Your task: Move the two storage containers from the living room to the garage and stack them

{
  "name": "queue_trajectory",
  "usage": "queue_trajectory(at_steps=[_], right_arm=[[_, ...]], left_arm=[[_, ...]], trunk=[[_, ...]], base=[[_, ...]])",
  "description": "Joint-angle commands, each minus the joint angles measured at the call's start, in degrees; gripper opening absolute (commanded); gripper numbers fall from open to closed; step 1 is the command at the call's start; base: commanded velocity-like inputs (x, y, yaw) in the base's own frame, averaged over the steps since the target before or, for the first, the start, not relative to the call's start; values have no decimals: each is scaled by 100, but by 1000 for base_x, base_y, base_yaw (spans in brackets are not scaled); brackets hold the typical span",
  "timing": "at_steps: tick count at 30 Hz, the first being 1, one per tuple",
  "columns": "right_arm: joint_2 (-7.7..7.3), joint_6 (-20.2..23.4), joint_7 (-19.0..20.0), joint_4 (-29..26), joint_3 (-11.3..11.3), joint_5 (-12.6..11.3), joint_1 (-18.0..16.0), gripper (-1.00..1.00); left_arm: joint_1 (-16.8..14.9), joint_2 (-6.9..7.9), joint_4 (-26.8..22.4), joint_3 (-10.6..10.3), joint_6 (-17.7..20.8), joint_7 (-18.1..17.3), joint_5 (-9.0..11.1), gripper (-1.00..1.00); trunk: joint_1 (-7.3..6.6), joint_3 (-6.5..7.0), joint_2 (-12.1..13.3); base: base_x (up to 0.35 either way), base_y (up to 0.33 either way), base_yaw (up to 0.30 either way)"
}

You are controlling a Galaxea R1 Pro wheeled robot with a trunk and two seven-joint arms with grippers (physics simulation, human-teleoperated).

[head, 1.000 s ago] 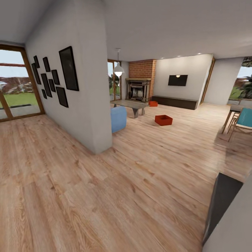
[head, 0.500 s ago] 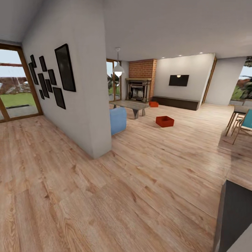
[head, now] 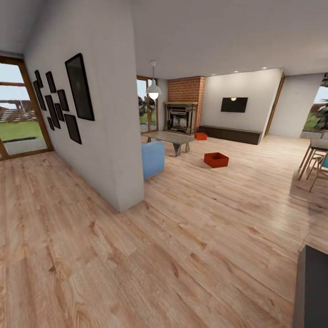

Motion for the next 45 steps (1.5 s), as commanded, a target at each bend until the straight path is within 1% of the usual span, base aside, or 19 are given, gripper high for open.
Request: queue_trajectory(at_steps=[1,15,33,45], right_arm=[[3,-35,-2,18,49,-59,-7,100],[6,-66,-2,18,49,-50,-7,100],[7,-77,-2,18,50,-25,-7,100],[7,-77,1,18,53,-24,-7,100]], left_arm=[[-1,-1,-2,9,-12,5,18,100],[-1,-1,-3,7,-10,-1,-21,100],[-1,-5,-4,7,-18,6,10,100],[-1,-3,-2,15,-35,6,18,100]], trunk=[[3,-5,-2],[3,-5,-2],[3,-6,-2],[3,-36,-2]], base=[[324,0,0],[324,0,0],[324,0,-6],[324,0,-250]])
